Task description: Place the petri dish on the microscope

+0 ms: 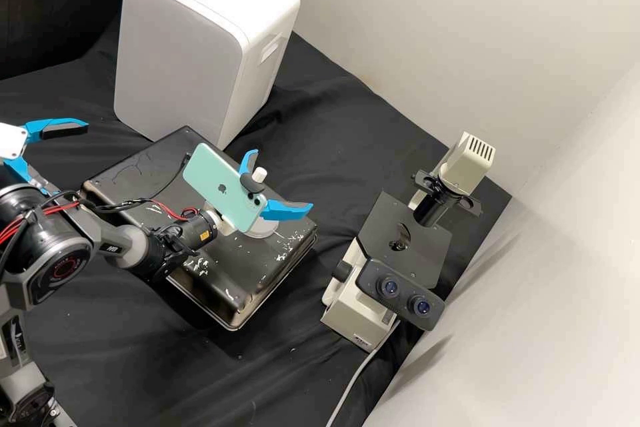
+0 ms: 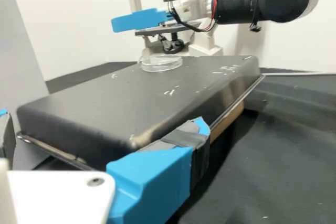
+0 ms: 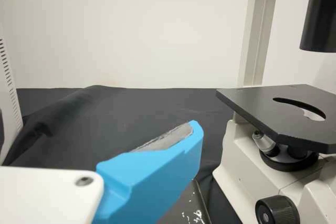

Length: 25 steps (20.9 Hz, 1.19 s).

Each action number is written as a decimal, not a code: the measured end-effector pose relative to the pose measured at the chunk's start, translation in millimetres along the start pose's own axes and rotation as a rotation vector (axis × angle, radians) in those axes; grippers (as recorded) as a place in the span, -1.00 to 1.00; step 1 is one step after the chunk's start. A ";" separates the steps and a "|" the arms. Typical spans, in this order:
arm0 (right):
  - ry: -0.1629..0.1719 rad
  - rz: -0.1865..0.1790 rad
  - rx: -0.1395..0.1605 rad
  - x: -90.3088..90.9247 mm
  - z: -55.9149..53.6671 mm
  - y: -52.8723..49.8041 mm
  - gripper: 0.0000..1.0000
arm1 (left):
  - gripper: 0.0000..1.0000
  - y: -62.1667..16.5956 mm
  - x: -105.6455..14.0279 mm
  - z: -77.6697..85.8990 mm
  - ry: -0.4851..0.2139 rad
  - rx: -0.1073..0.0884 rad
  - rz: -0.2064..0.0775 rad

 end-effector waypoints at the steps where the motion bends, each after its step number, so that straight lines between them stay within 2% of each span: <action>1: 0.000 0.000 0.000 0.0 0.0 0.0 1.00 | 1.00 -0.1 -0.1 0.1 -0.005 -0.010 -0.002; 4: 0.000 0.000 0.000 0.0 0.0 0.0 1.00 | 1.00 -1.0 -0.7 1.9 -0.037 -0.052 -0.014; 6: 0.000 0.000 0.000 0.0 0.0 0.0 1.00 | 1.00 -1.3 -1.0 2.1 -0.046 -0.072 -0.019; 8: 0.000 0.000 0.000 0.0 0.0 0.0 1.00 | 1.00 -1.4 -1.1 2.5 -0.050 -0.078 -0.020; 12: 0.007 0.008 0.001 -8.2 4.3 -3.6 1.00 | 1.00 -1.4 -1.7 4.1 -0.072 -0.072 -0.025; 16: -0.004 -0.030 -0.004 -26.3 13.4 -13.8 1.00 | 1.00 -1.5 -1.7 4.6 -0.077 -0.070 -0.026; 17: 0.006 -0.032 -0.003 -30.5 14.4 -15.6 1.00 | 1.00 -1.5 -1.7 4.6 -0.077 -0.070 -0.026; 22: -0.008 -0.045 -0.005 -57.3 24.6 -24.1 1.00 | 1.00 -1.5 -1.7 4.6 -0.077 -0.070 -0.026; 25: -0.022 -0.058 -0.005 -67.0 28.7 -27.6 1.00 | 1.00 -1.6 -1.6 5.3 -0.081 -0.069 -0.027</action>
